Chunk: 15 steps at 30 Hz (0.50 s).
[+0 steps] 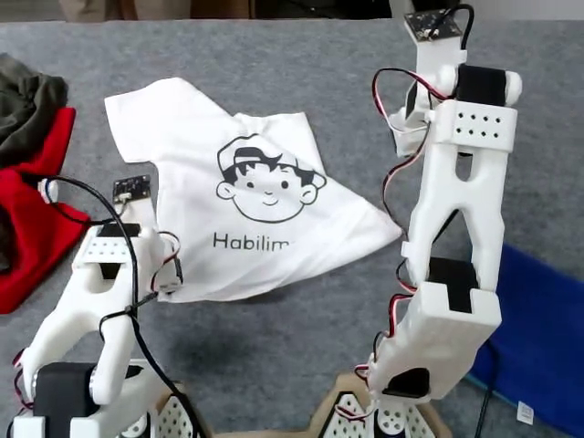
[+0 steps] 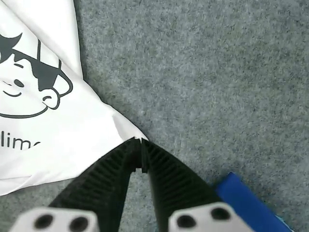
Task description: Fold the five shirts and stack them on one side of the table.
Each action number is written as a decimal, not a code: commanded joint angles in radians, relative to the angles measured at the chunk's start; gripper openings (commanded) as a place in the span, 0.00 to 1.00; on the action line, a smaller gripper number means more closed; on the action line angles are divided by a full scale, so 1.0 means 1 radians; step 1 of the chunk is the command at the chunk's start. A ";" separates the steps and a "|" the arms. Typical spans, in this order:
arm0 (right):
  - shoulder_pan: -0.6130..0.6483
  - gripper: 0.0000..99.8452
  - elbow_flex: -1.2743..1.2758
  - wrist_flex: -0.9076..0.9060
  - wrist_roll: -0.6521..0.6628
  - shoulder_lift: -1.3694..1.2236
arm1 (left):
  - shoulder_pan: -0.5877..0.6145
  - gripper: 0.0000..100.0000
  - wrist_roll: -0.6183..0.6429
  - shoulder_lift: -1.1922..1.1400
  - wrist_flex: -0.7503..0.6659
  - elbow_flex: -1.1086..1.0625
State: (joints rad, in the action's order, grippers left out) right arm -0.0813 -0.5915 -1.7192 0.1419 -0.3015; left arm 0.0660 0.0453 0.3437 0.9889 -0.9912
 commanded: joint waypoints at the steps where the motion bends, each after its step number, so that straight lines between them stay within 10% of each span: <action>1: 0.005 0.01 -0.028 -0.006 0.003 0.004 | -0.040 0.03 0.006 0.021 -0.003 0.002; 6: 0.005 0.01 -0.028 -0.006 0.003 0.010 | -0.040 0.02 -0.006 0.022 0.069 0.066; 15: 0.030 0.01 -0.033 0.002 0.052 0.002 | 0.299 0.02 -0.466 0.022 0.377 0.298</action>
State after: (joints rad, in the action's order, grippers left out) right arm -0.0783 -0.5915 -1.7192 0.1481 -0.3015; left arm 0.2194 -0.2693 0.3437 1.2697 -0.8025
